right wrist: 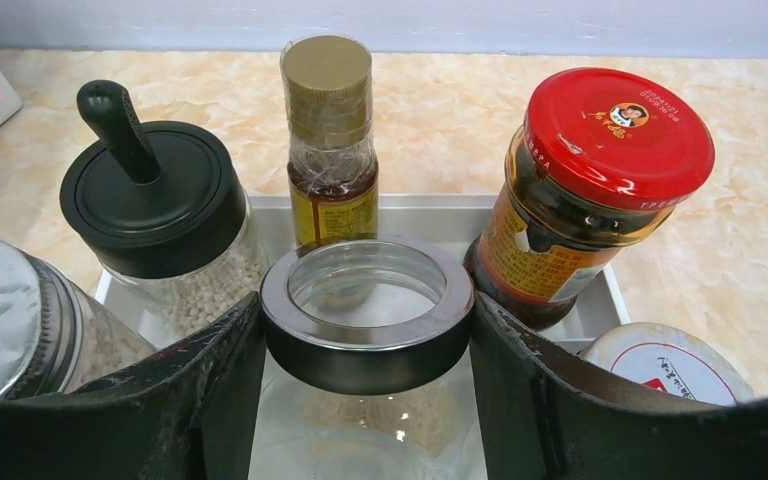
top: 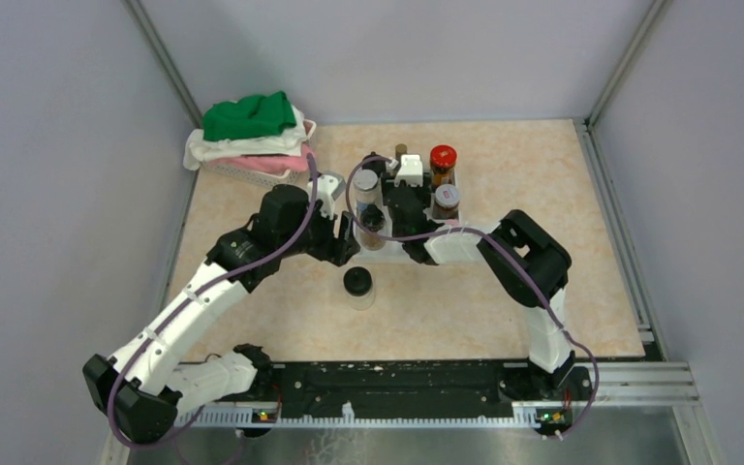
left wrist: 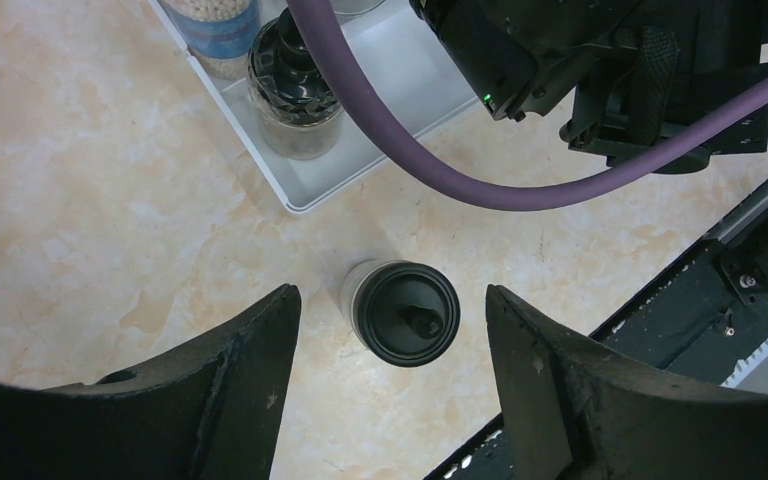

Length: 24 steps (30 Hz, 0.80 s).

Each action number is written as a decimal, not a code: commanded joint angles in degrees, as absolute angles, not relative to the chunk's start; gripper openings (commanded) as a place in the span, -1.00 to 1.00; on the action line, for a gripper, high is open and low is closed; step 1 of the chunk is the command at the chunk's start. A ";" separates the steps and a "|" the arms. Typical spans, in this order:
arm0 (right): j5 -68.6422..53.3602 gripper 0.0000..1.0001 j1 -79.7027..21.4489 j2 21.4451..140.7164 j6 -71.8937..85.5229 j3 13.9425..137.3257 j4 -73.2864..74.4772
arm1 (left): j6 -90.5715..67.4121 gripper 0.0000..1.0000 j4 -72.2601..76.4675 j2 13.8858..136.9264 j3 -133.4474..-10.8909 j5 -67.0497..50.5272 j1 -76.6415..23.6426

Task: Organize the condiment bottles
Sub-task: Adjust the bottle in the storage box.

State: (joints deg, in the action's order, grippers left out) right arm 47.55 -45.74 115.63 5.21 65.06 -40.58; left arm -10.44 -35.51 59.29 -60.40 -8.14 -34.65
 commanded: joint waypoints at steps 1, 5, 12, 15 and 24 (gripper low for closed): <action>45.25 -1.00 -45.82 117.15 6.67 65.45 -36.06 | -10.68 0.49 -32.44 58.18 -59.72 -8.70 -34.97; 44.98 -1.00 -45.61 116.46 3.50 61.33 -45.46 | -10.55 0.49 -32.26 58.56 -59.73 -8.80 -34.94; 45.34 -1.00 -45.53 117.66 -4.03 56.99 -62.96 | -10.04 0.49 -31.53 59.33 -59.30 -8.73 -35.03; 44.96 -1.00 -45.61 118.59 -6.37 56.84 -66.16 | -10.10 0.49 -30.83 59.63 -58.66 -9.01 -35.02; 45.52 -1.00 -45.57 120.23 -12.41 56.24 -74.39 | -10.68 0.49 -29.25 59.28 -56.85 -9.46 -35.00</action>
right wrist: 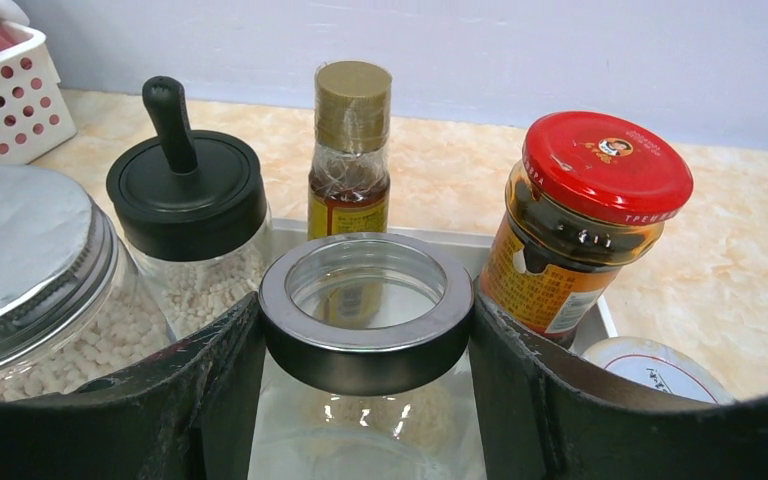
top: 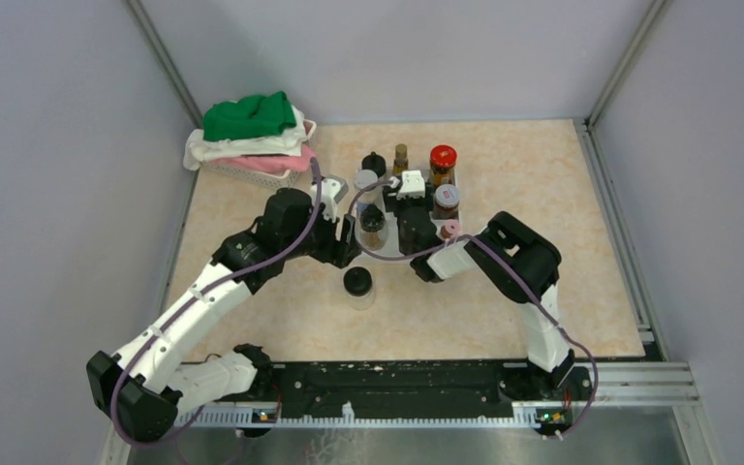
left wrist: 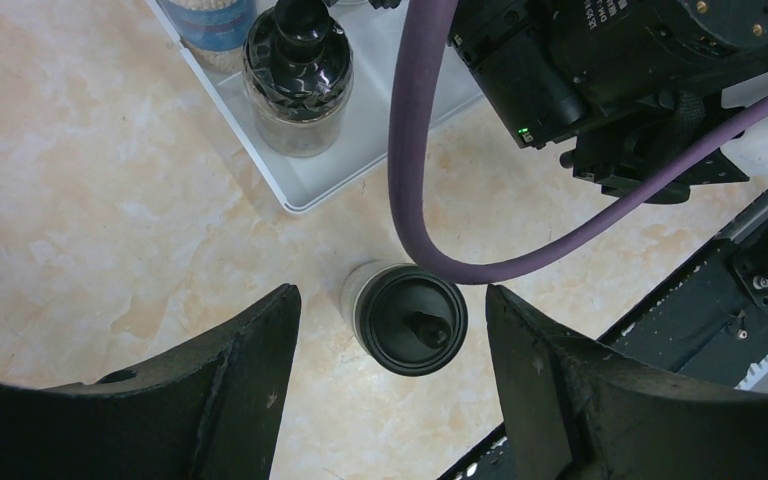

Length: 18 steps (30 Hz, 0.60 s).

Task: Organize the condiment bottles
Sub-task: Adjust the bottle in the storage box.

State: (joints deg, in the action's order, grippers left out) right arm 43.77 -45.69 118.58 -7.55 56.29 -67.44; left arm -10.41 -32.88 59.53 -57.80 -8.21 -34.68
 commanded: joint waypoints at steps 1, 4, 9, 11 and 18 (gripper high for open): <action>45.46 -1.00 -45.61 120.42 -12.81 56.63 -74.48 | -10.72 0.49 -29.11 59.35 -56.67 -9.51 -35.05; 45.60 -1.00 -45.61 121.17 -13.44 58.03 -73.59 | -10.81 0.49 -28.85 59.41 -56.43 -9.59 -35.02; 47.46 -1.00 -45.62 122.12 -13.50 60.62 -70.67 | -10.50 0.49 -28.83 59.80 -56.98 -9.34 -35.03; 47.83 -1.00 -45.62 122.14 -13.26 61.16 -69.44 | -10.46 0.49 -28.81 59.84 -57.19 -9.34 -35.02; 47.52 -0.23 -45.61 121.37 -11.85 61.54 -65.66 | -10.55 0.49 -28.83 59.85 -57.13 -9.49 -35.04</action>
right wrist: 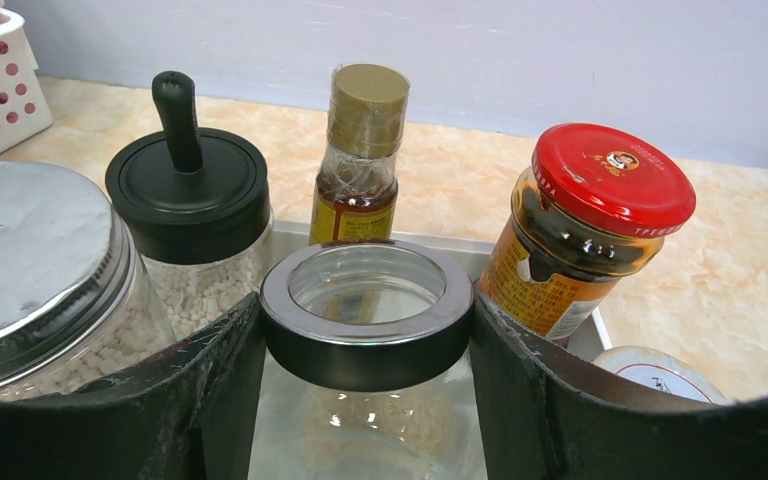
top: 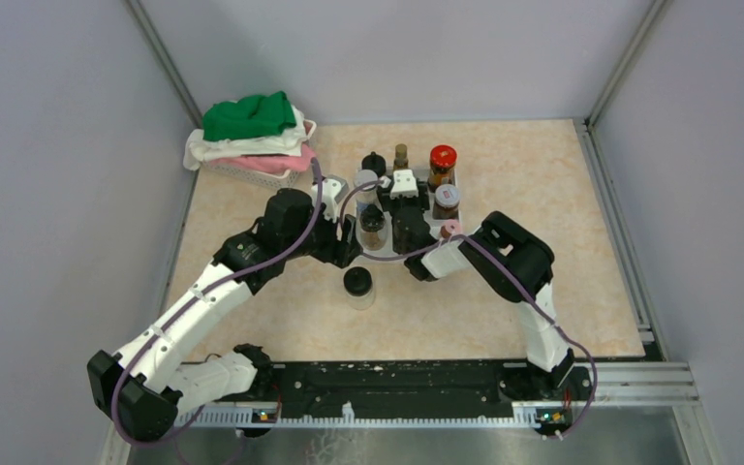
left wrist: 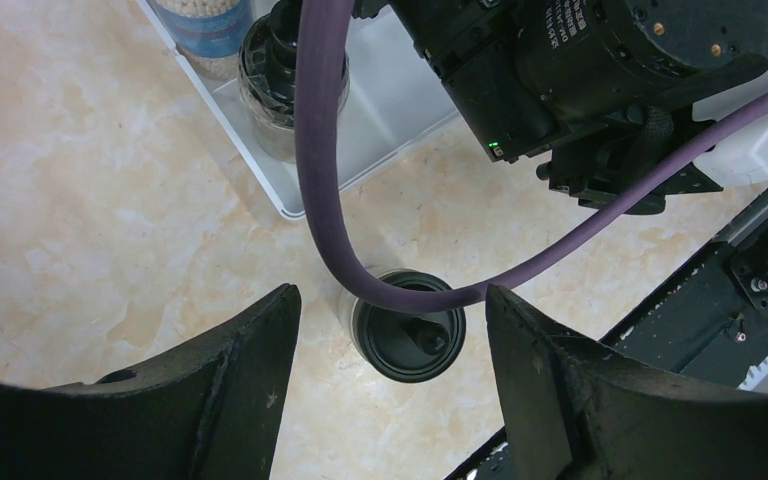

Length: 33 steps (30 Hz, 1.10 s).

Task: Organize the condiment bottles
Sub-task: Adjust the bottle in the storage box.

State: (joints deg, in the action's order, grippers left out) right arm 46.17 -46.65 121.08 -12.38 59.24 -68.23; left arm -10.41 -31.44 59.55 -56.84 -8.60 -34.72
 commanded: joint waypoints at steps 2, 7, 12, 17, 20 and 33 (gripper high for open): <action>47.50 -0.12 -45.62 121.02 -11.08 61.34 -64.69 | -10.55 0.49 -28.86 59.65 -57.28 -9.44 -35.04; 48.04 0.37 -45.62 119.18 -9.52 60.56 -63.21 | -10.63 0.49 -29.33 59.55 -57.95 -9.41 -35.11; 48.60 0.68 -45.62 115.77 -9.65 60.30 -60.98 | -10.71 0.49 -30.22 59.48 -58.90 -9.58 -35.07; 48.69 0.73 -45.61 111.78 -10.14 59.34 -59.71 | -11.02 0.49 -30.67 58.93 -59.25 -9.57 -35.31; 48.72 0.76 -45.57 109.59 -10.26 58.88 -58.77 | -11.40 0.49 -30.84 58.52 -59.16 -9.59 -35.49; 47.04 0.79 -45.53 98.26 -8.48 62.56 -45.52 | -11.91 0.49 -31.72 58.14 -59.51 -8.79 -35.94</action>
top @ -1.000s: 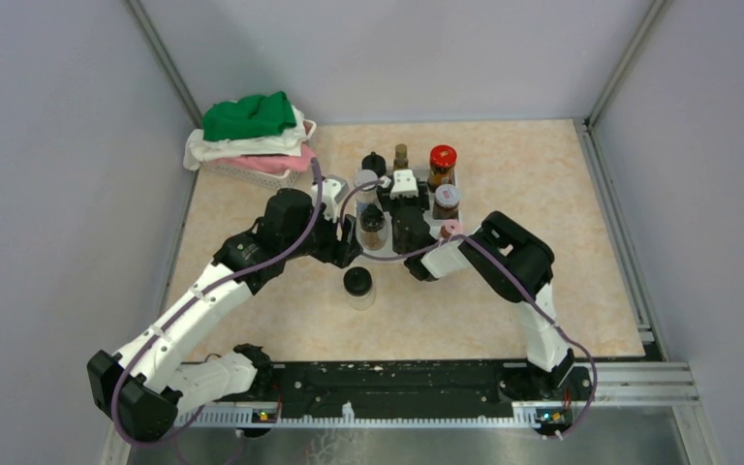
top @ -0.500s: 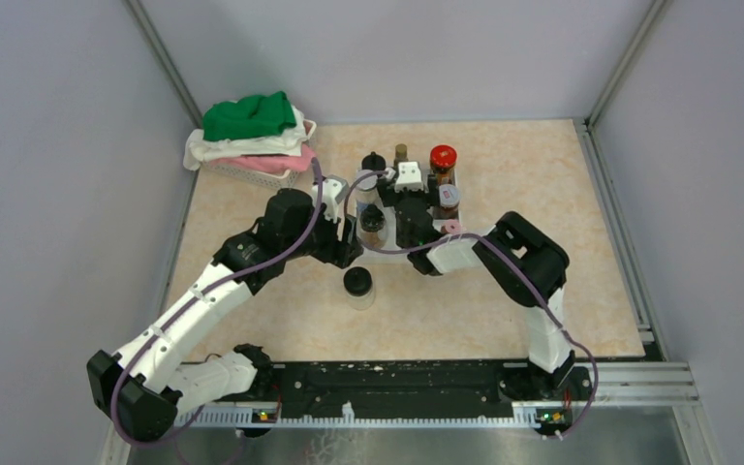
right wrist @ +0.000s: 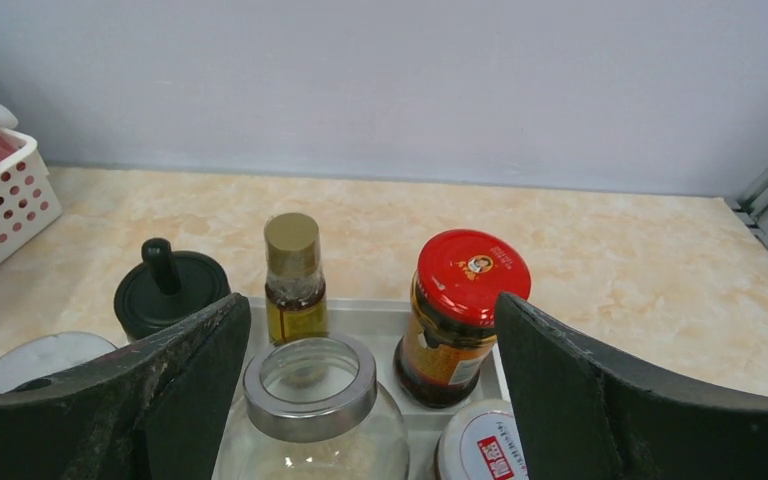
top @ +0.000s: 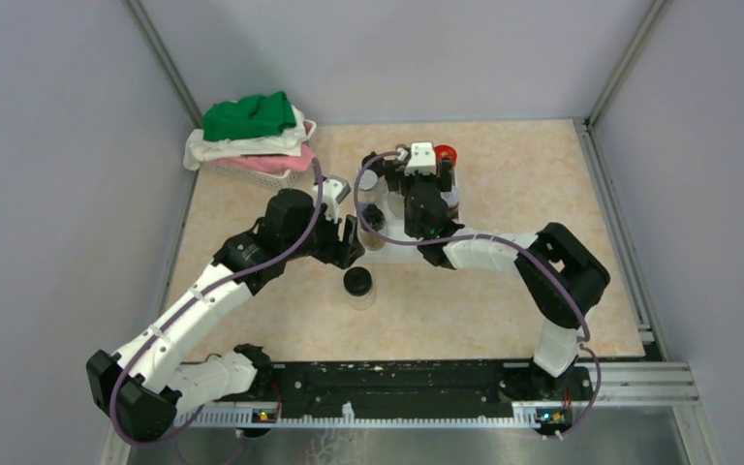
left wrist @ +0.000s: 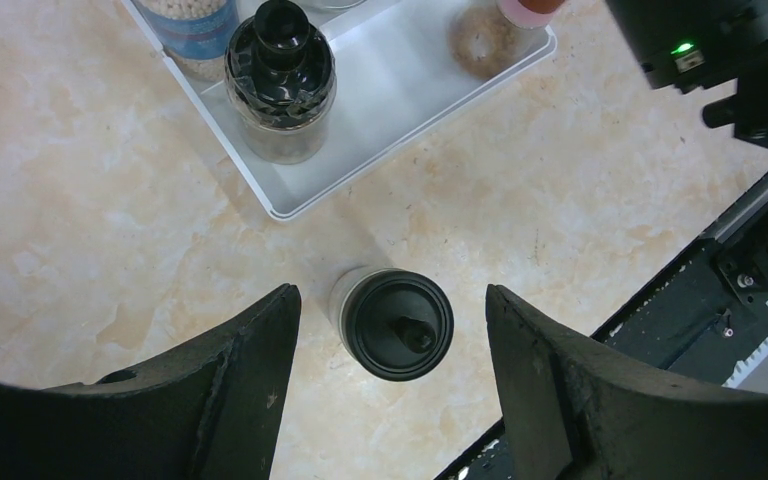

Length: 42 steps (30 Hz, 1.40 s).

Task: Organize the condiment bottles
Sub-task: Adjust the bottle in the storage box.

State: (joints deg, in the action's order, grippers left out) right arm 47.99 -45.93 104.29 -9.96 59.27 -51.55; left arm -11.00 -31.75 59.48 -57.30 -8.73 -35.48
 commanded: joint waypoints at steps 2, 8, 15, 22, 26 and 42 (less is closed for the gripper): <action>46.35 0.79 -45.29 95.97 -7.15 63.85 -41.15 | -11.95 0.49 -31.73 58.04 -59.50 -8.58 -36.03; 31.39 0.70 -39.04 91.80 7.35 72.66 -14.71 | -12.04 0.49 -31.71 58.05 -58.65 -7.80 -36.22; 17.60 -1.00 -32.58 101.75 10.09 88.64 8.52 | -12.57 0.49 -31.21 58.23 -58.10 -7.99 -36.47; 10.19 -1.00 -30.85 110.94 9.21 94.29 10.31 | -12.33 0.49 -31.06 58.35 -58.01 -7.48 -36.65; 7.92 -1.00 -30.72 115.29 9.48 97.64 11.83 | -12.09 0.49 -31.02 58.79 -58.01 -7.27 -36.73; 4.60 -1.00 -30.67 114.24 11.31 91.63 9.59 | -12.08 0.49 -30.49 59.18 -57.57 -7.64 -36.74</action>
